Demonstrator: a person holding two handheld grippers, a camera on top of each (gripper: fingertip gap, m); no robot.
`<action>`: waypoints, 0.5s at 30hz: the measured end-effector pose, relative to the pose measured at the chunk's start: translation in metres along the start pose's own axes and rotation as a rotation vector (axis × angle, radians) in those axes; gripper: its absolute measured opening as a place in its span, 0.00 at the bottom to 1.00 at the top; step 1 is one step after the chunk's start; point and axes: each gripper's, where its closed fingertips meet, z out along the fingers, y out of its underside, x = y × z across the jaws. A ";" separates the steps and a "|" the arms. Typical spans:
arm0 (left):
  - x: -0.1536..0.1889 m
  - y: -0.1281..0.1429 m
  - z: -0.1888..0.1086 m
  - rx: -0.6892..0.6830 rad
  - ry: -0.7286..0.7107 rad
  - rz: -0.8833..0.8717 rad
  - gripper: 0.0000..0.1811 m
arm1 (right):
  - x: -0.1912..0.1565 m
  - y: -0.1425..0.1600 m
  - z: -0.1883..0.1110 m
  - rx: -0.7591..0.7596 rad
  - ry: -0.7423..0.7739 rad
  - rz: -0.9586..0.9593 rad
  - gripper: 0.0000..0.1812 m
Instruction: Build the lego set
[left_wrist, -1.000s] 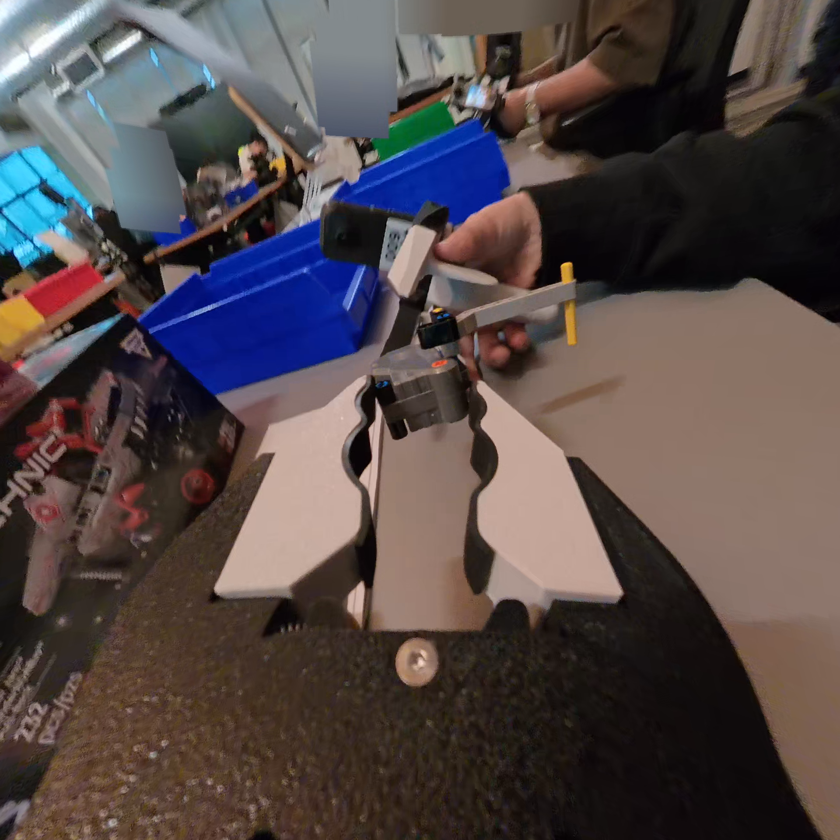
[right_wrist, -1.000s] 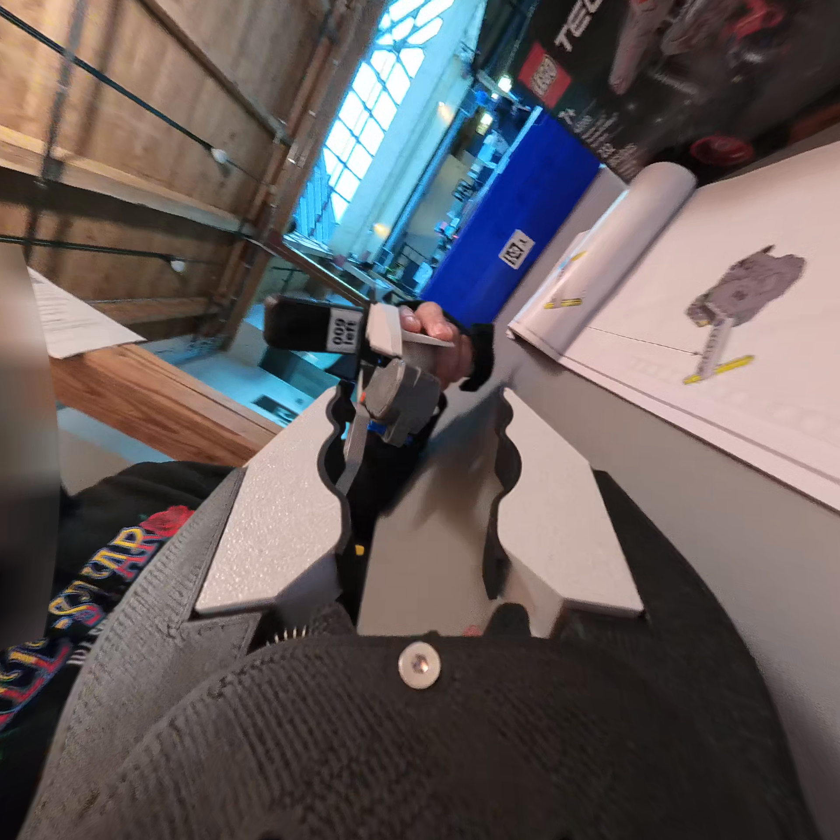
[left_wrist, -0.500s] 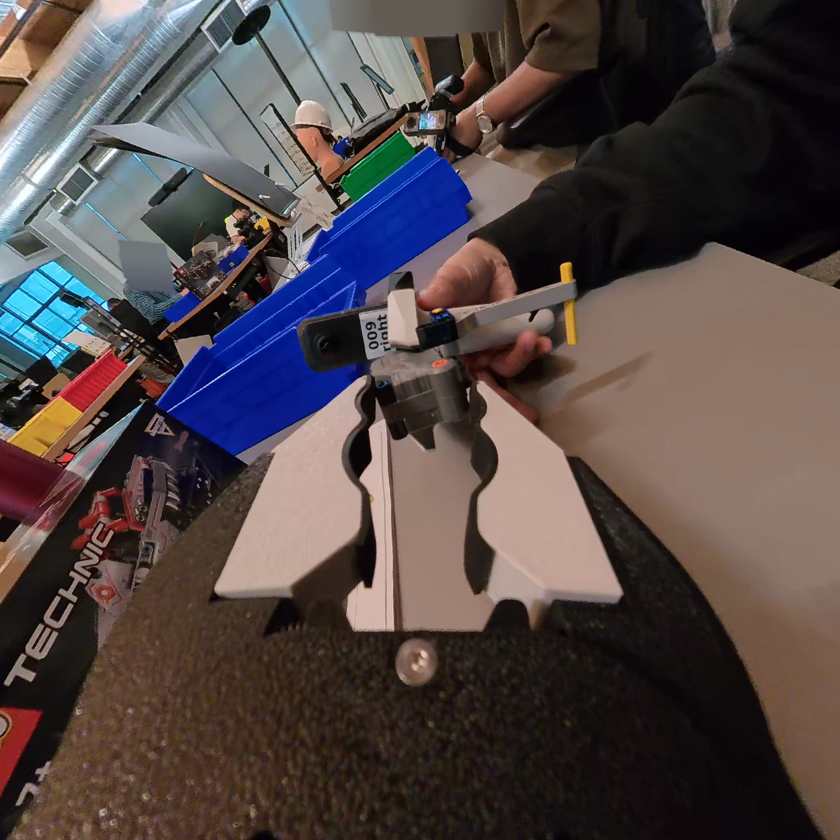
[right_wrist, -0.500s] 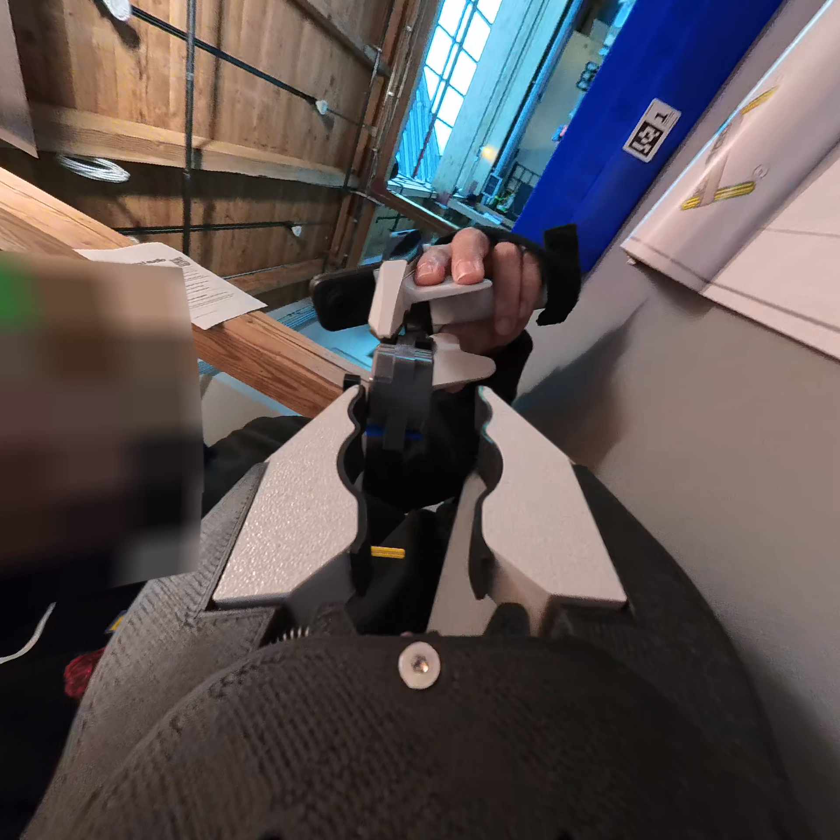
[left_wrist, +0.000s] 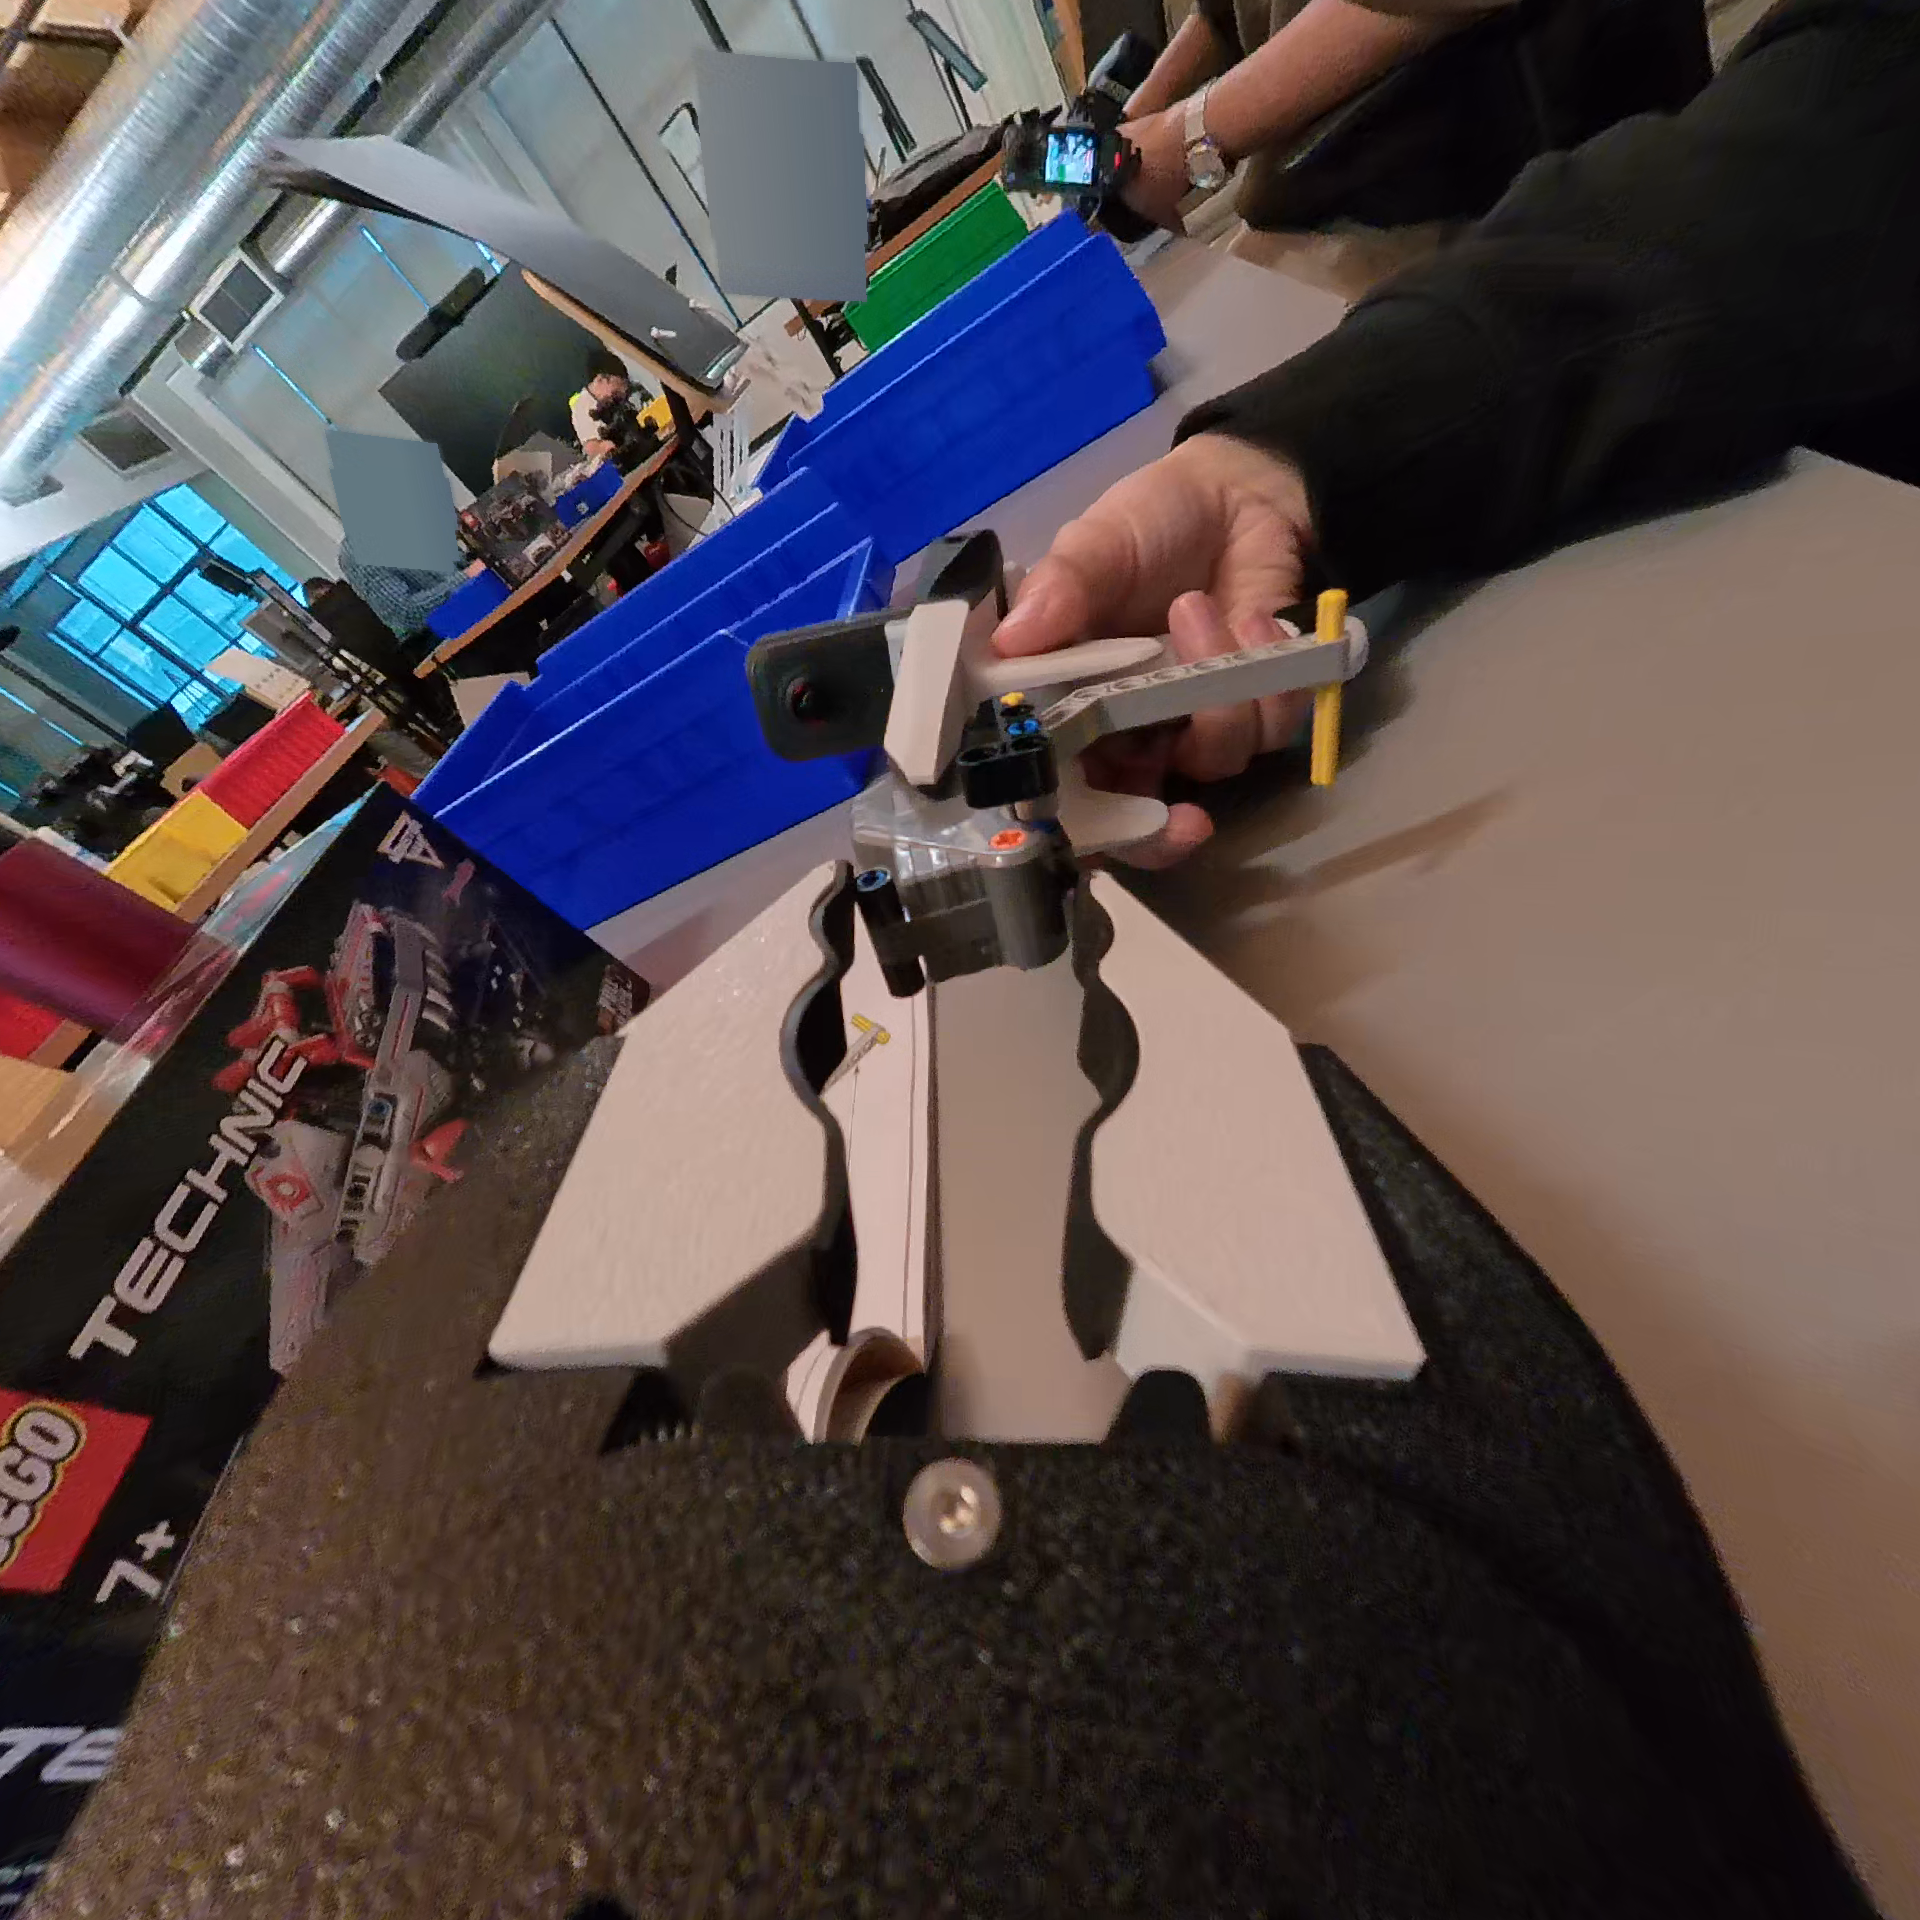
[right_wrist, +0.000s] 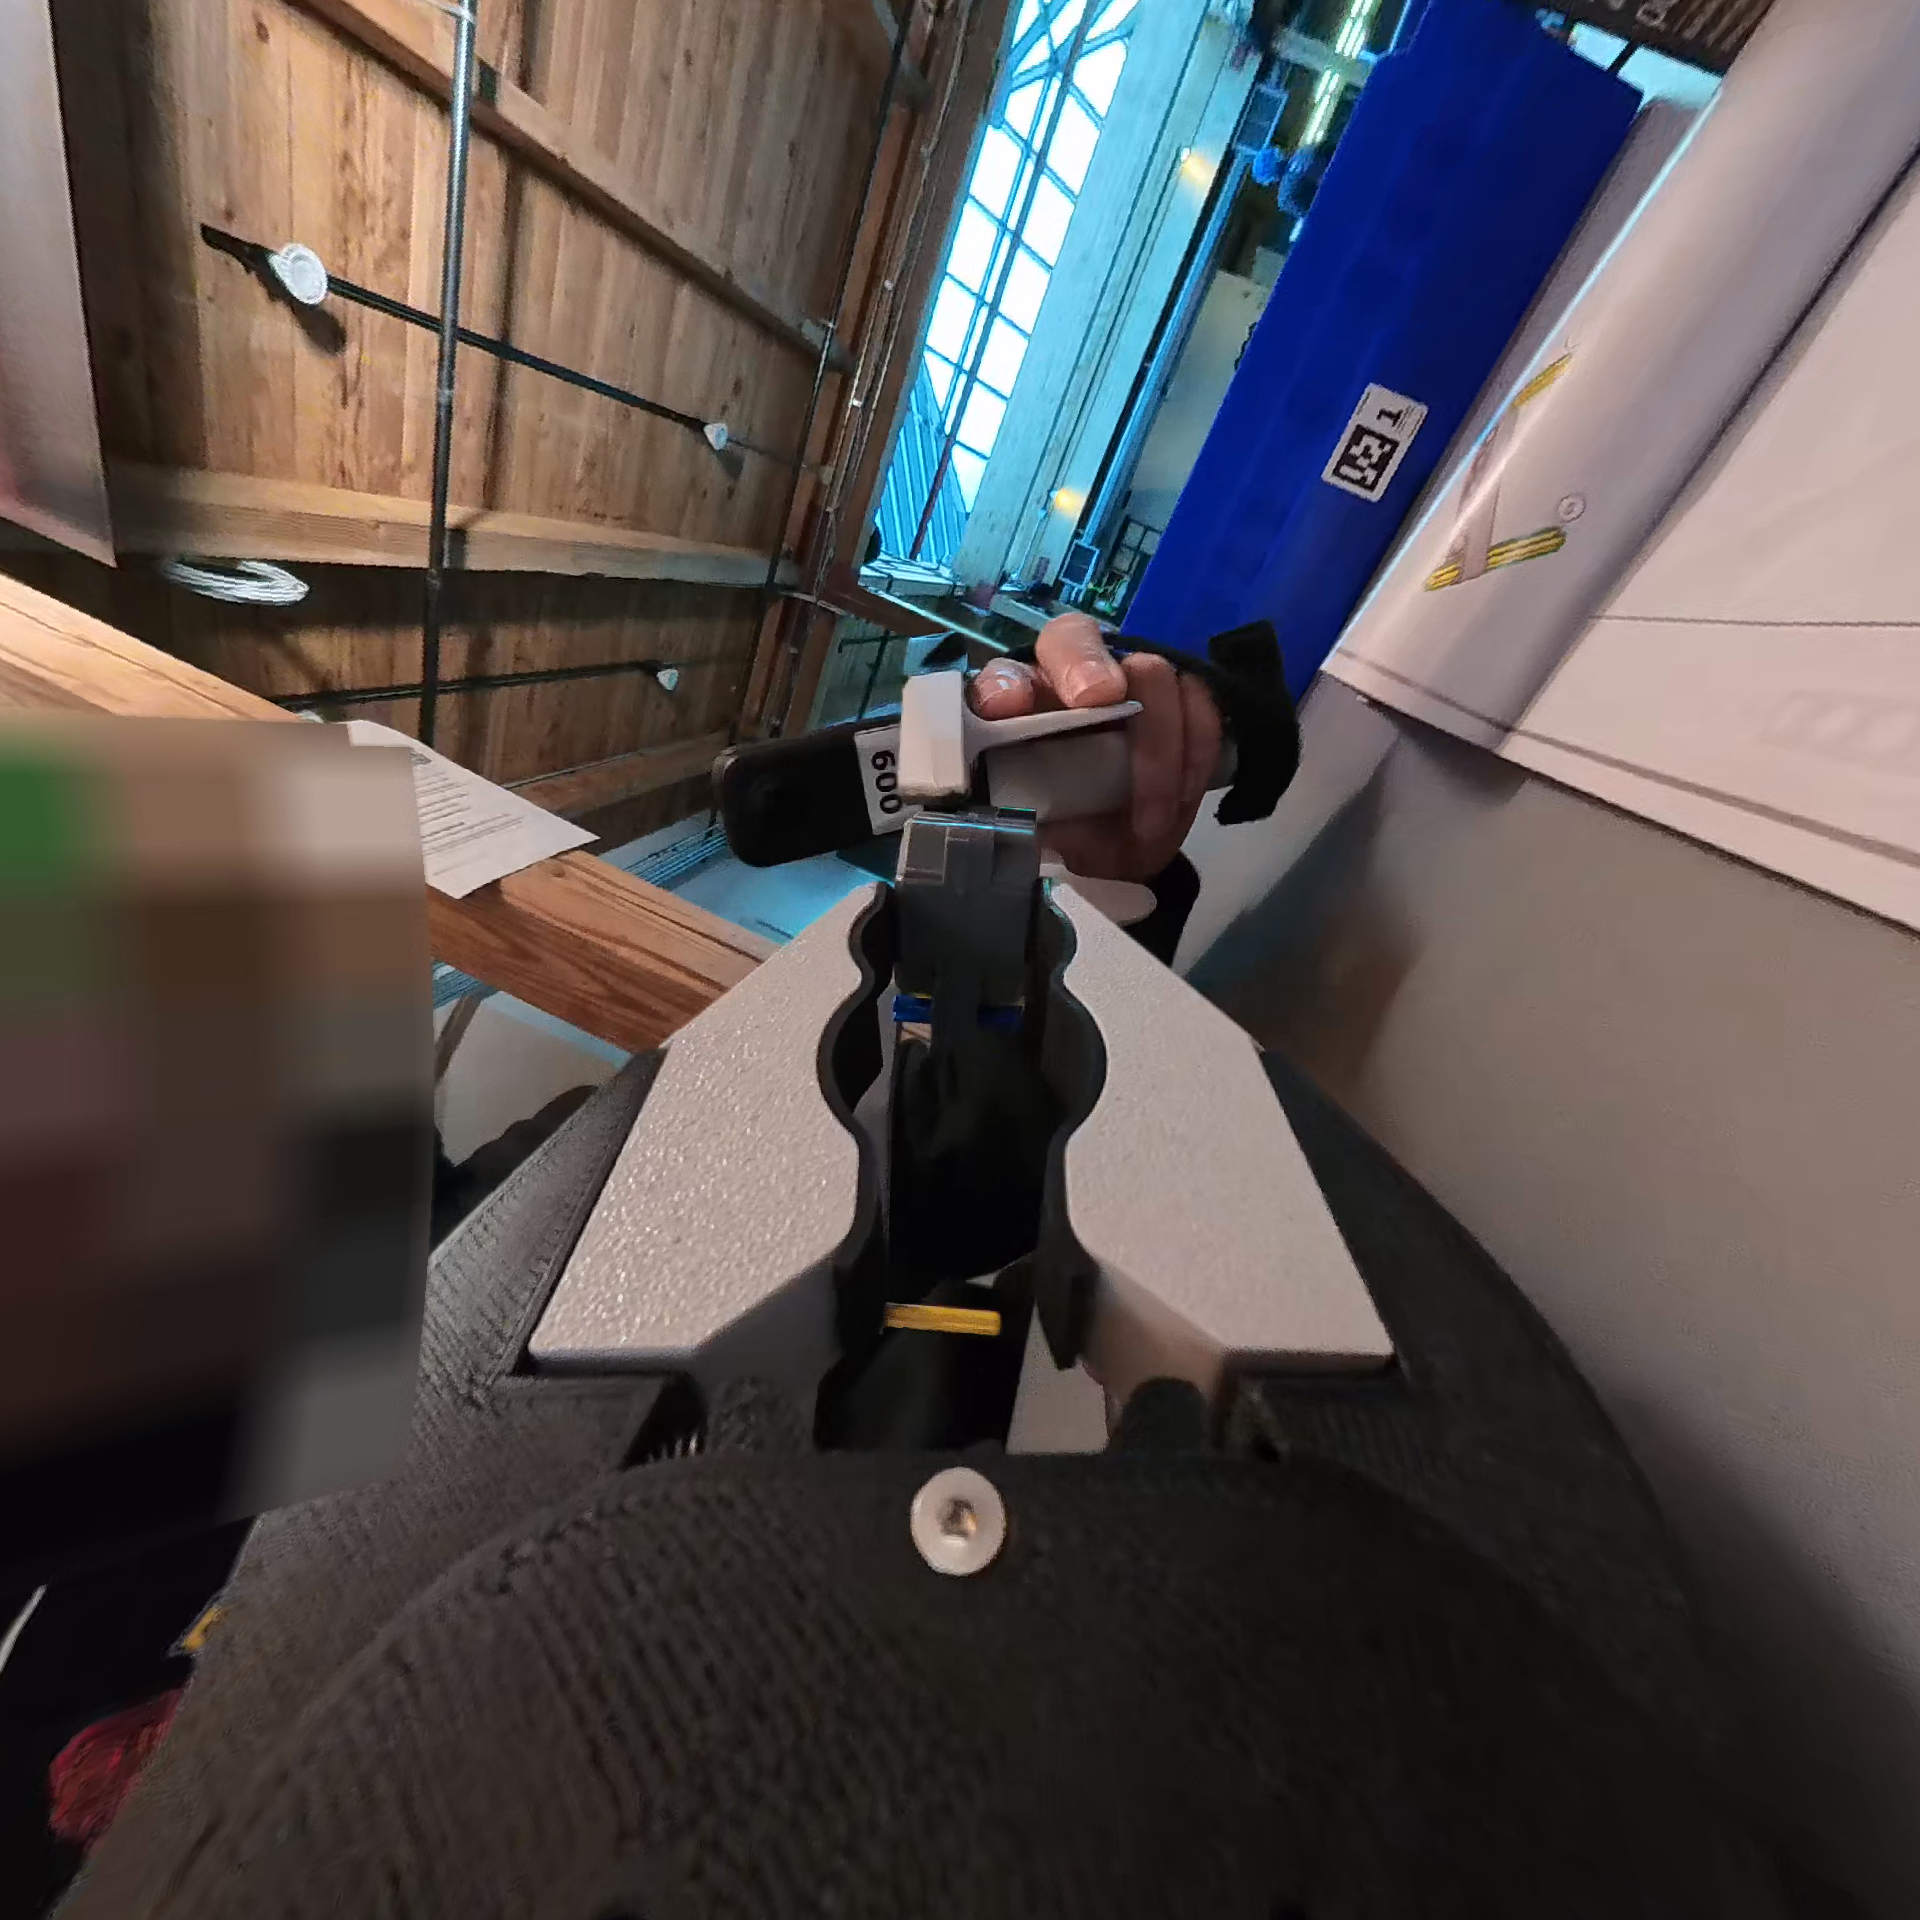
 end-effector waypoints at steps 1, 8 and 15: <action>-0.002 0.002 0.000 -0.008 -0.009 -0.009 0.22 | 0.000 -0.002 0.000 0.012 0.011 -0.020 0.13; -0.017 0.007 -0.003 -0.010 -0.105 -0.094 0.25 | 0.005 -0.014 -0.003 0.103 0.085 -0.113 0.13; -0.022 -0.002 -0.018 0.034 -0.142 -0.196 0.24 | -0.018 -0.034 -0.050 0.289 0.080 -0.176 0.13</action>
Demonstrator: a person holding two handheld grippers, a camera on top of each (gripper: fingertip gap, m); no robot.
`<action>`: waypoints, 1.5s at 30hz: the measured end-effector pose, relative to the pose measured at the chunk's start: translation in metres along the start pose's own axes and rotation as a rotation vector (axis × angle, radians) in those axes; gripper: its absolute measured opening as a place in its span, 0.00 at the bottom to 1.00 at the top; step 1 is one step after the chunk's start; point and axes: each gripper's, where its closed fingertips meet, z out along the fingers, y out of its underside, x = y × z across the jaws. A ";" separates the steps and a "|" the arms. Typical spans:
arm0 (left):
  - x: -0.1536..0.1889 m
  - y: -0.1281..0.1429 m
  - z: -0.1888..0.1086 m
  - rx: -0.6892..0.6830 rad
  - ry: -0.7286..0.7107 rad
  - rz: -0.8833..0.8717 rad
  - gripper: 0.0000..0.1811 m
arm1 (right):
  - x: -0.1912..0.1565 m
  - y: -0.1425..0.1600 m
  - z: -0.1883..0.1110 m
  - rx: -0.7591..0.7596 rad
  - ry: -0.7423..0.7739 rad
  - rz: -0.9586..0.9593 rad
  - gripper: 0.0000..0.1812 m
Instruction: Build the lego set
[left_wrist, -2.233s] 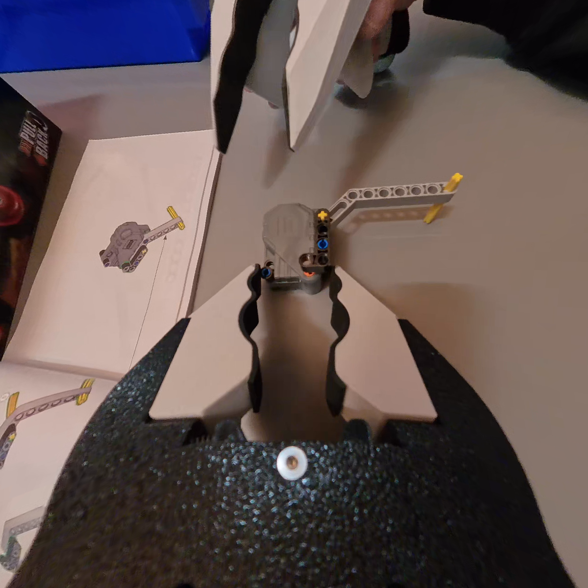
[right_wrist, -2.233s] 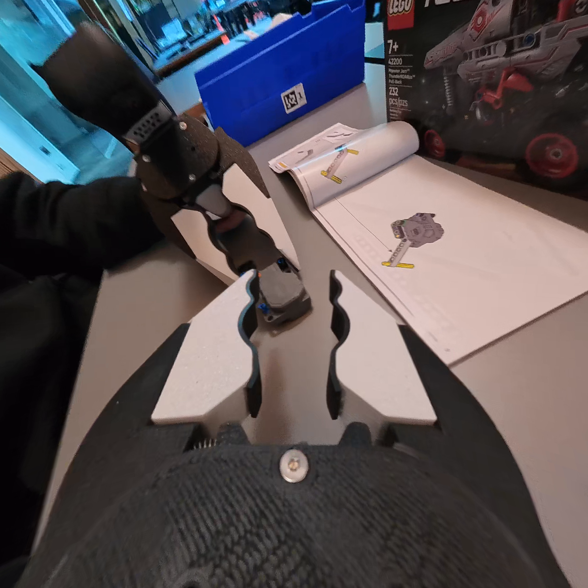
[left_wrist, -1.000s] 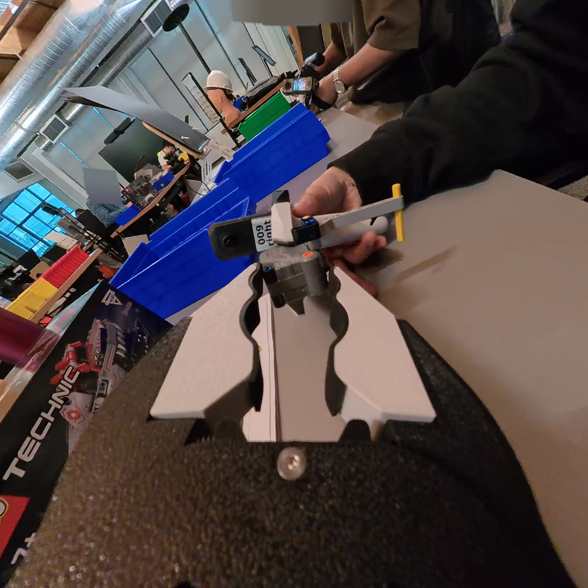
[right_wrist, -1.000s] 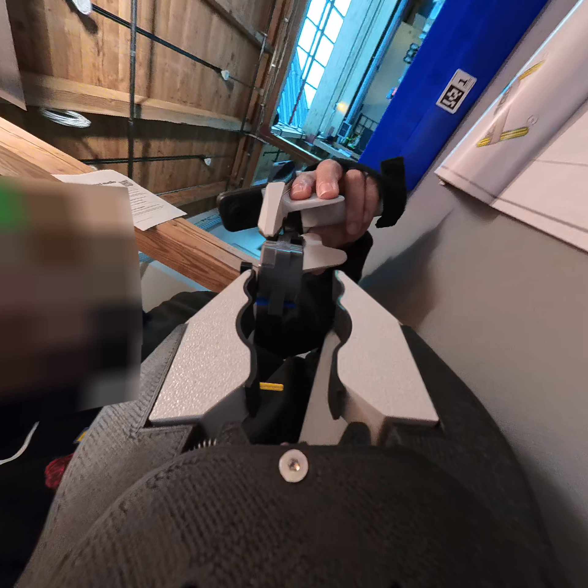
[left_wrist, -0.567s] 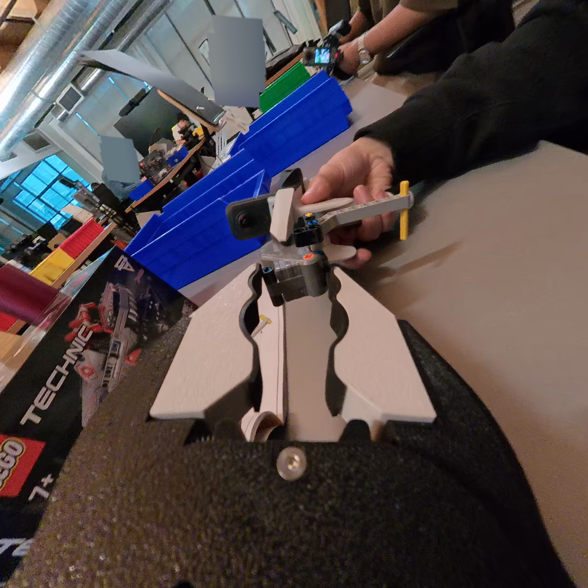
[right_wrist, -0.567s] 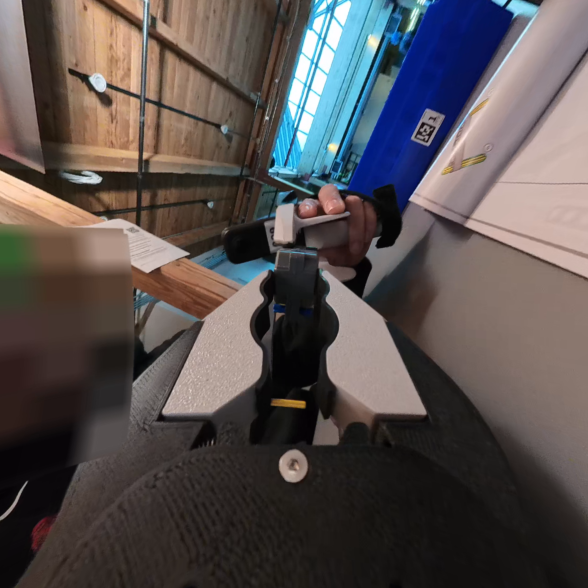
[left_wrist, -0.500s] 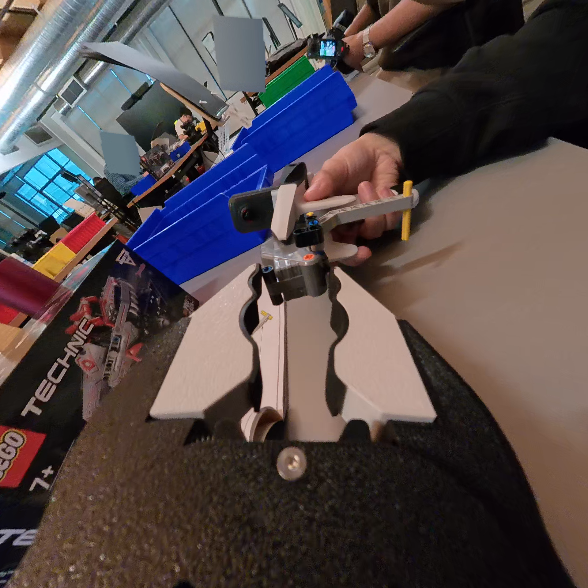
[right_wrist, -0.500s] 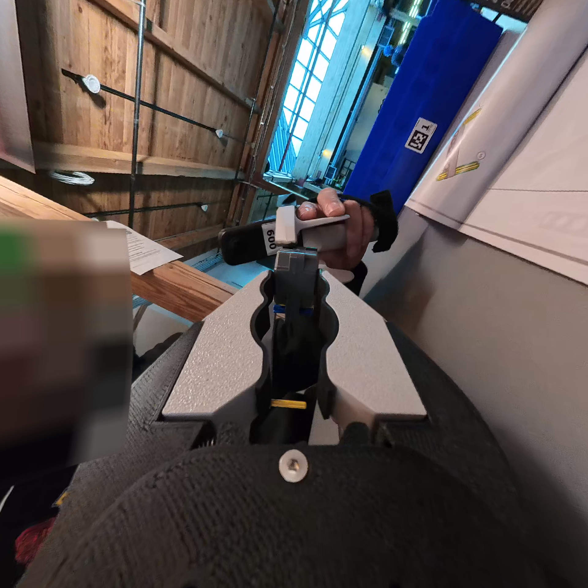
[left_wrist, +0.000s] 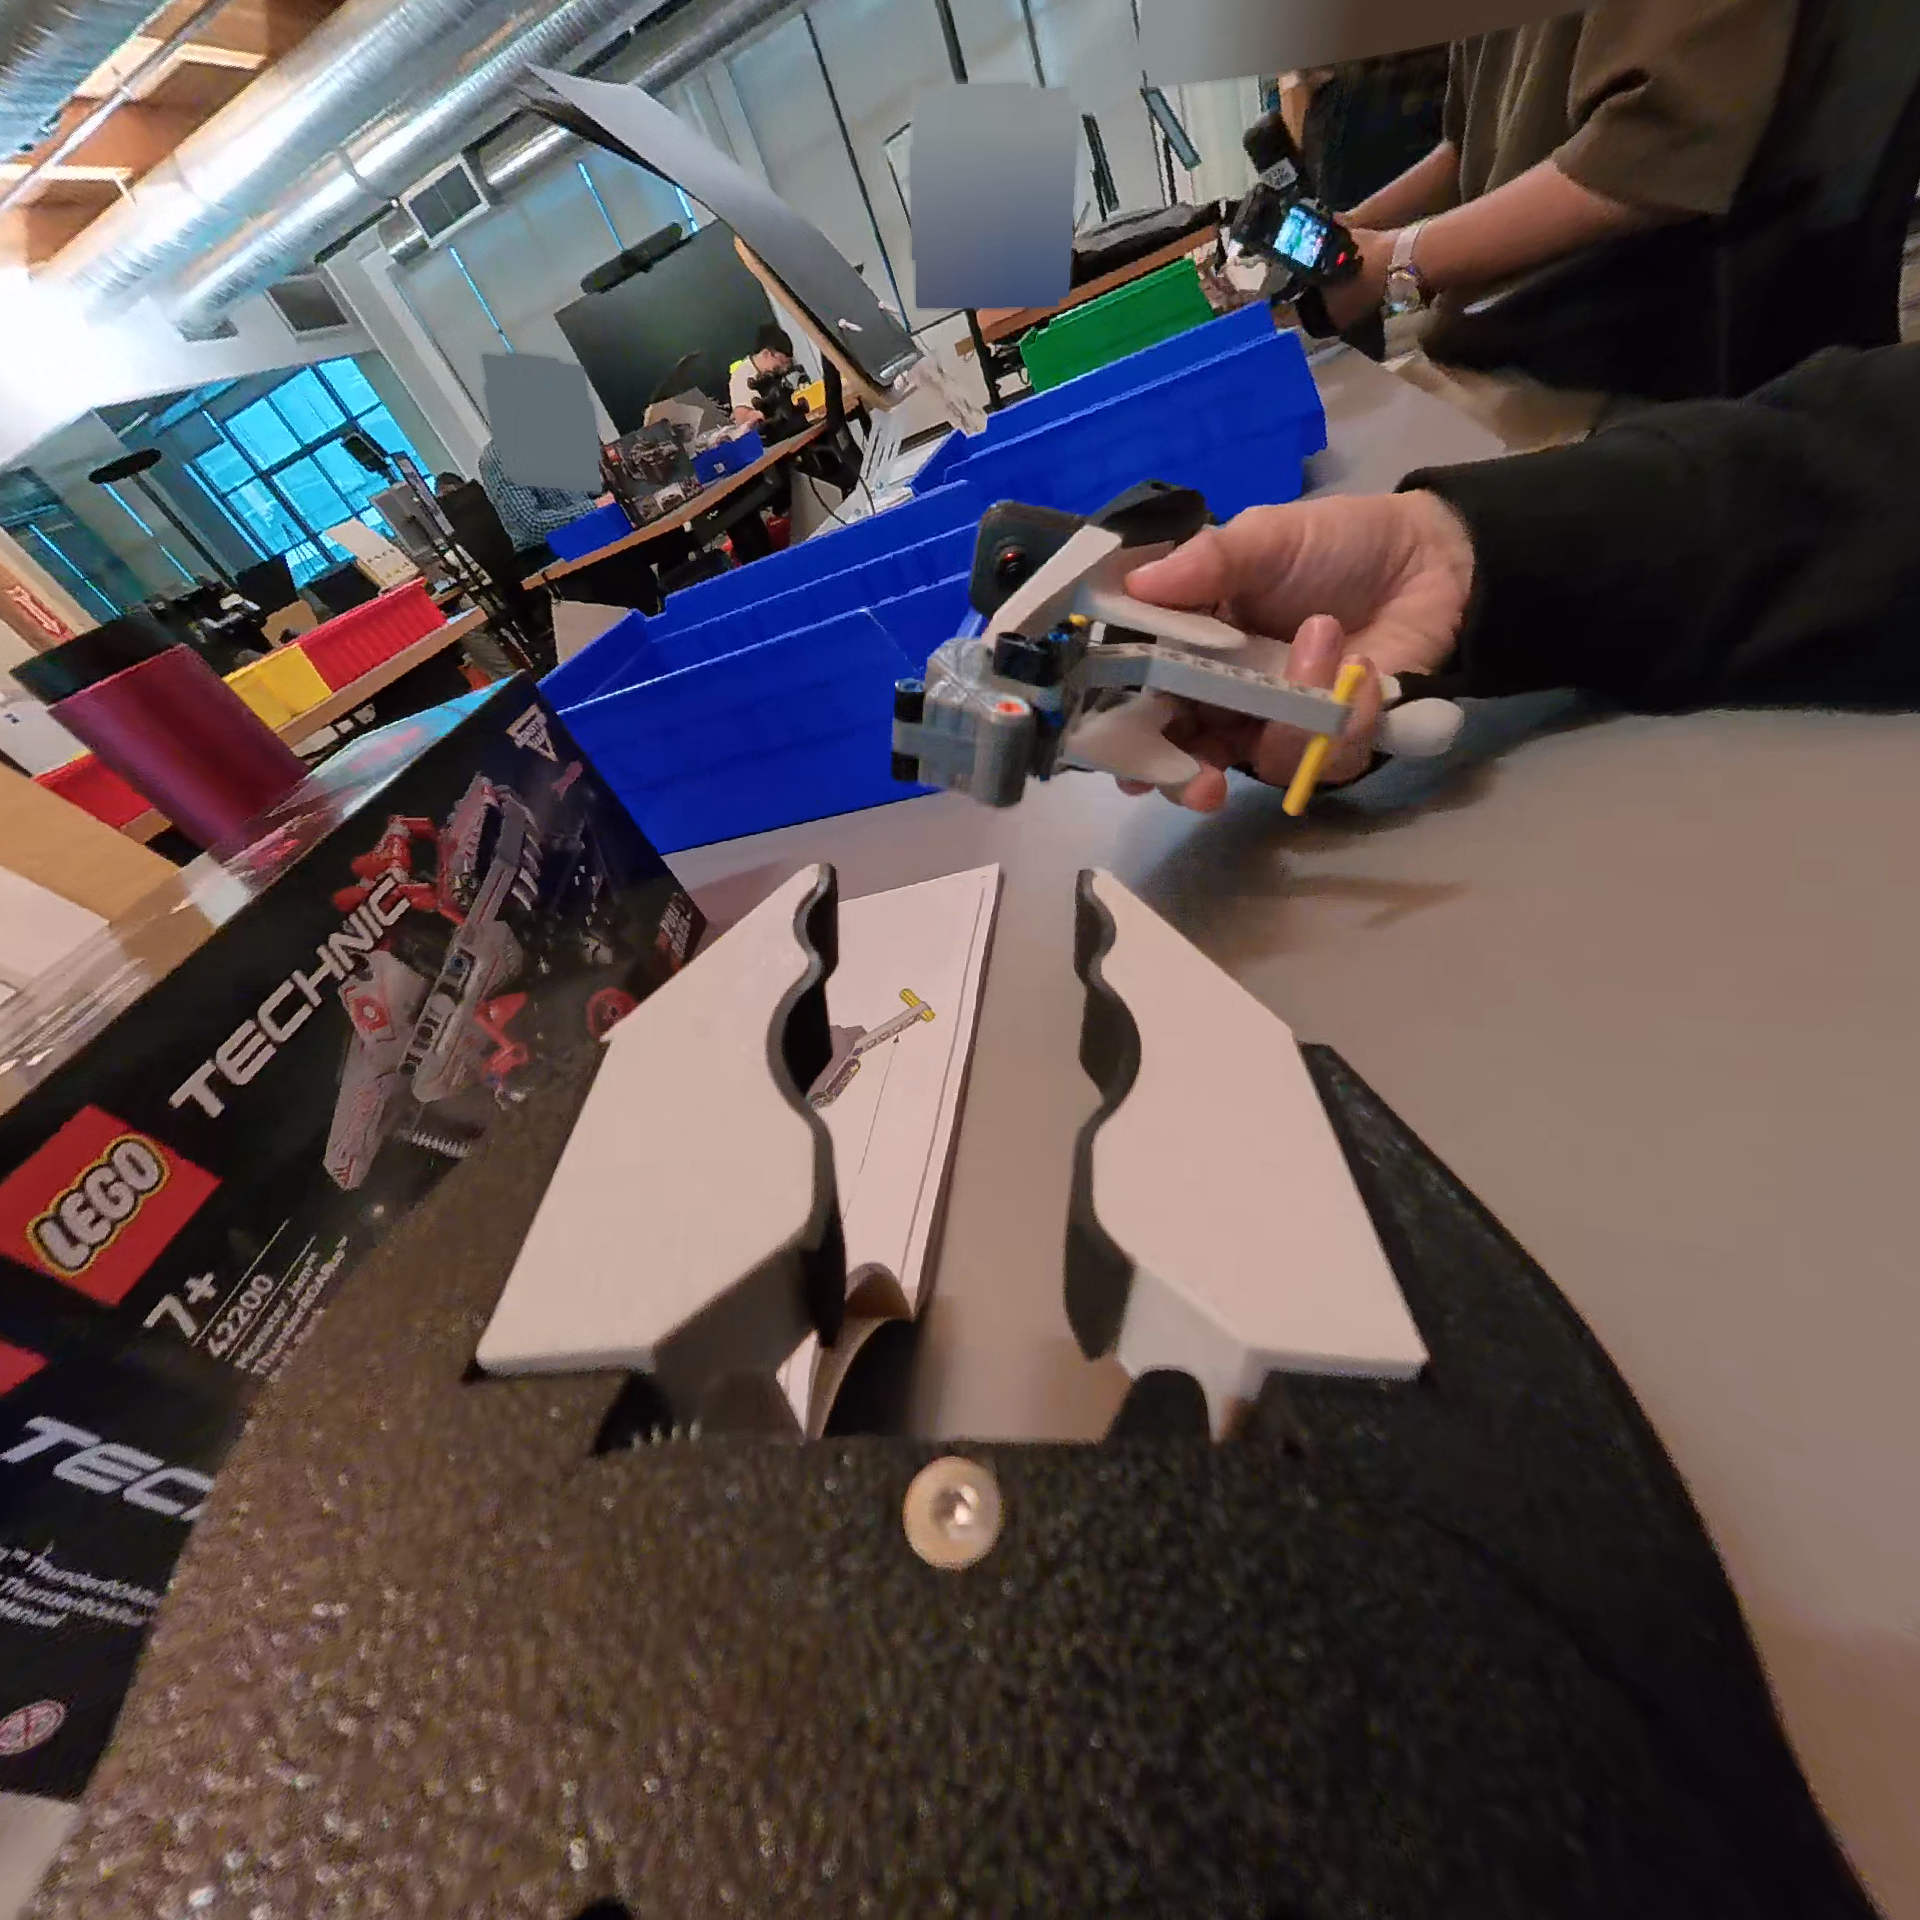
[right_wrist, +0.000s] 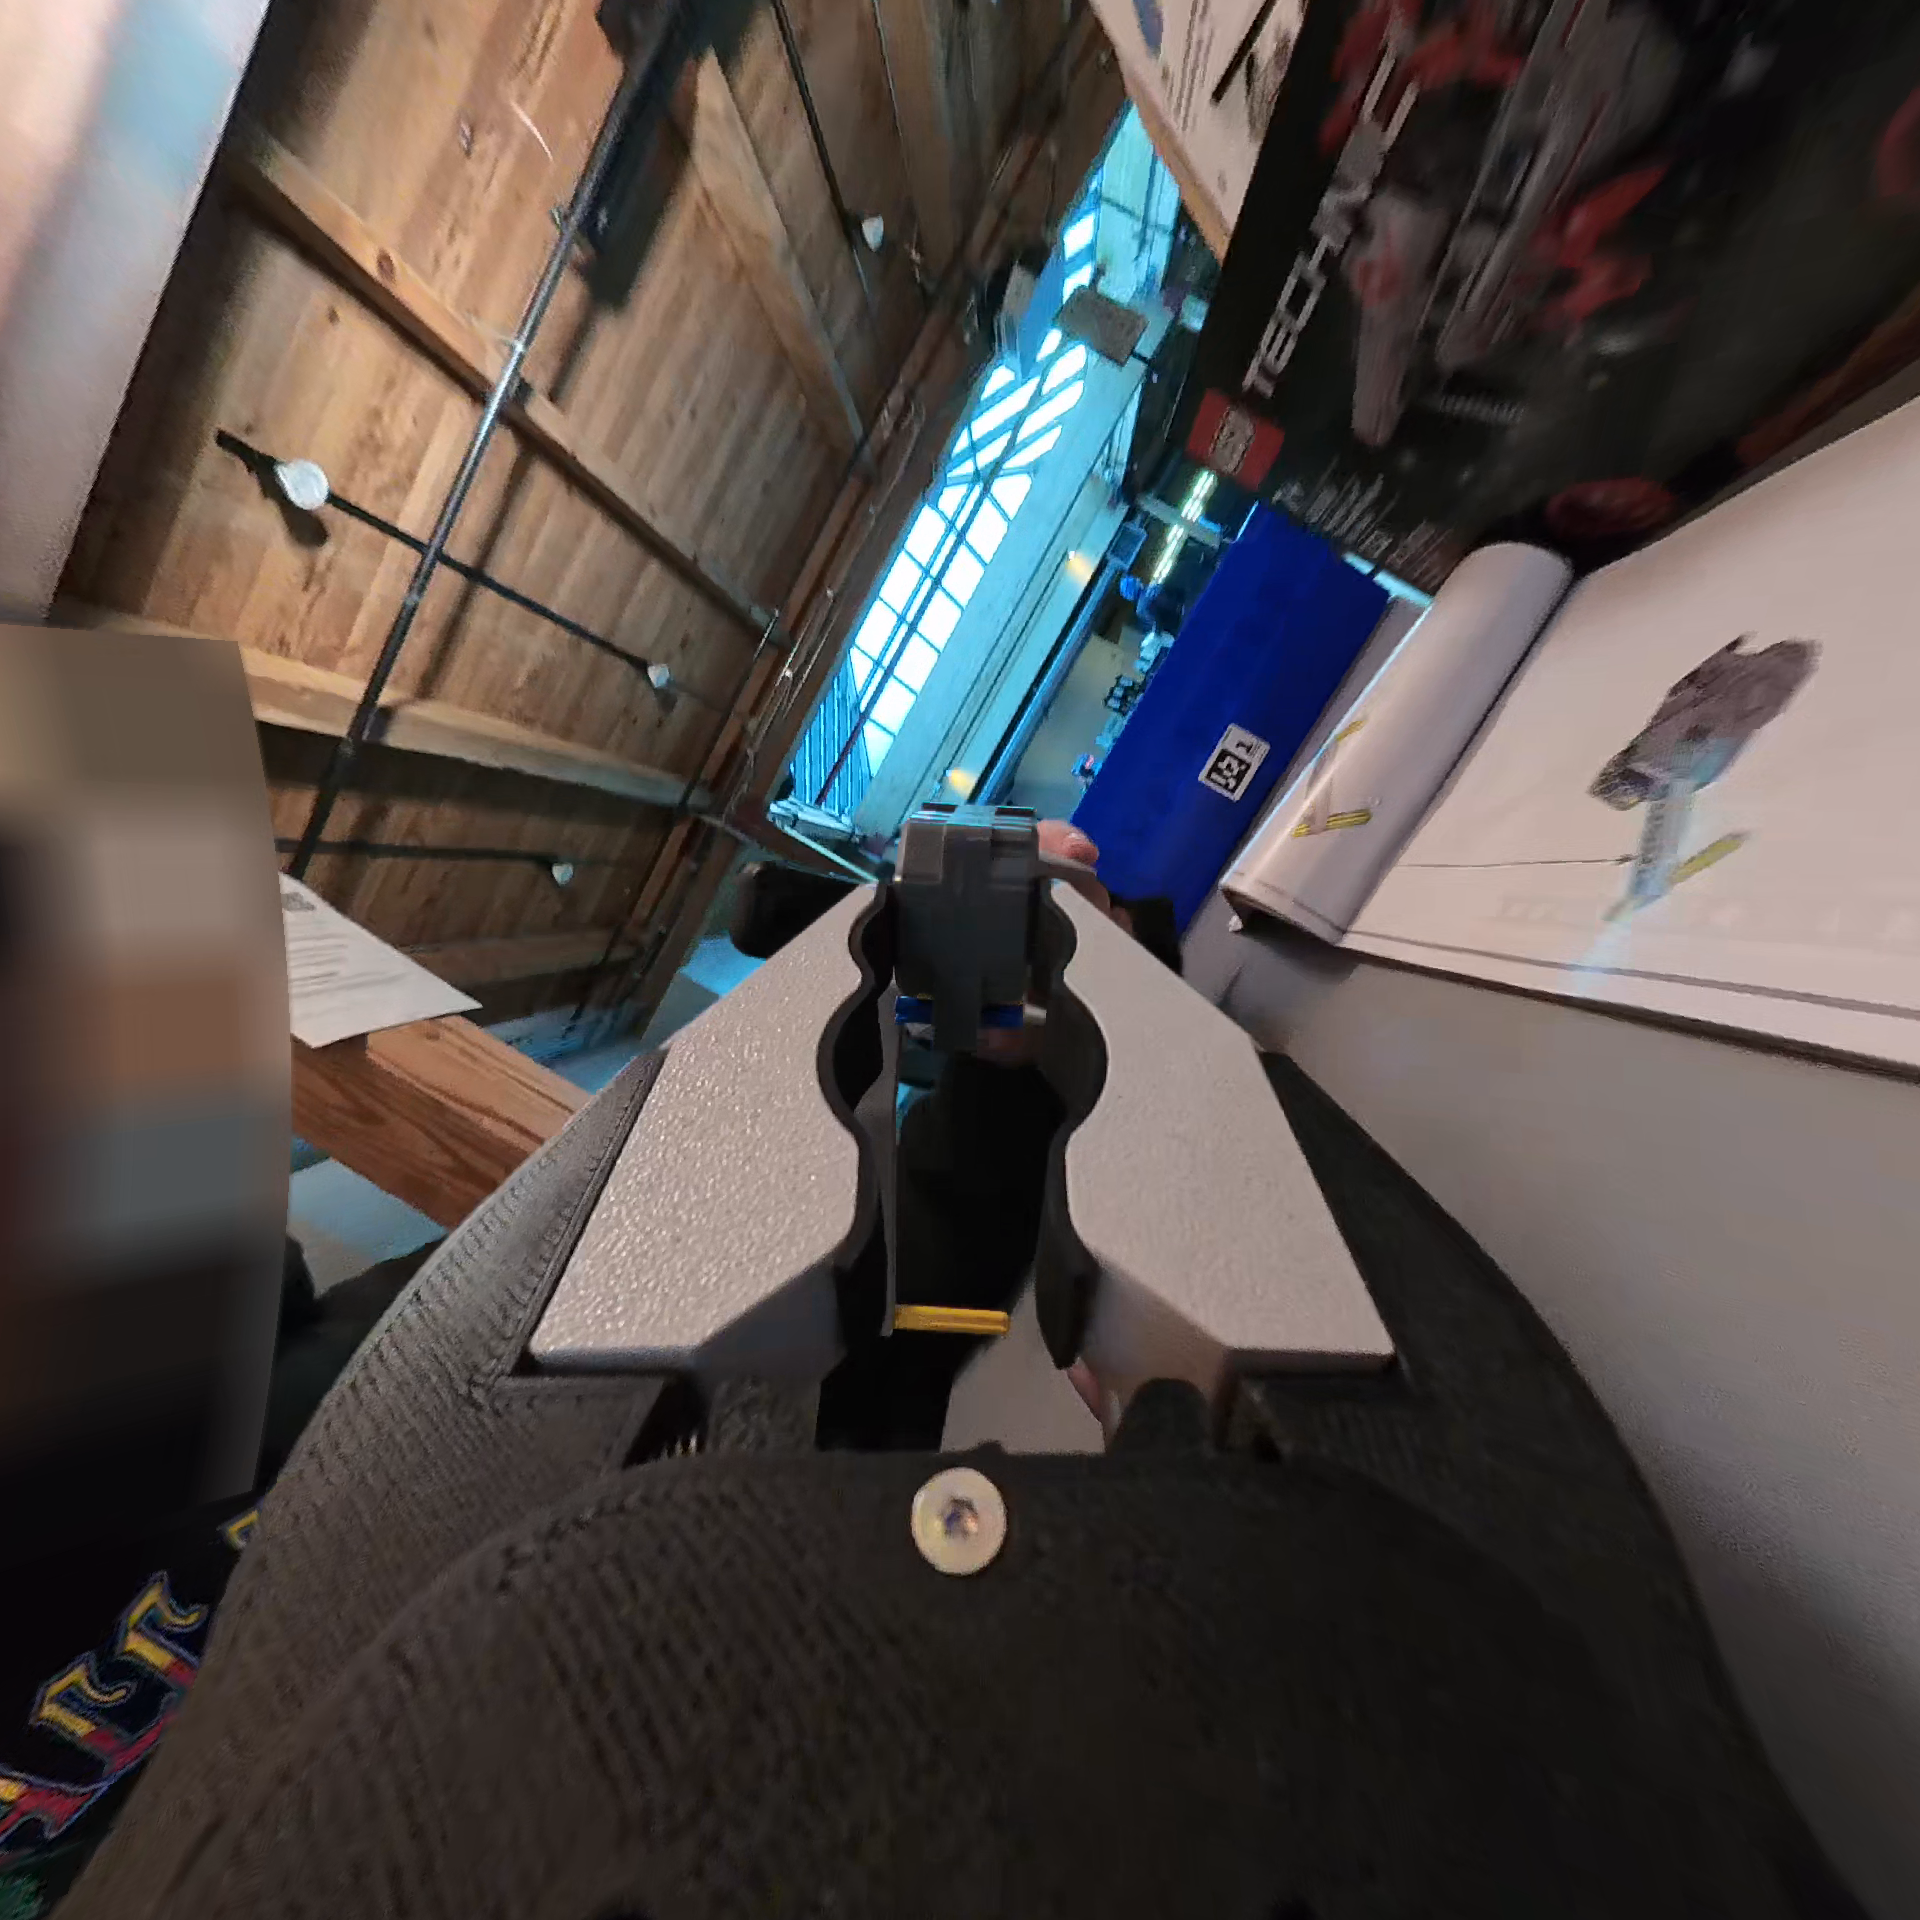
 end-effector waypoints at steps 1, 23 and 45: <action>0.000 0.000 -0.001 -0.002 -0.005 -0.011 0.23 | 0.001 -0.006 -0.007 0.018 0.013 -0.007 0.13; 0.018 -0.014 0.025 0.009 0.132 -0.856 0.38 | -0.009 0.007 0.021 0.025 0.097 -0.415 0.13; 0.015 -0.050 0.022 0.310 0.135 -0.740 0.32 | -0.062 0.018 0.045 0.159 -0.013 -0.837 0.13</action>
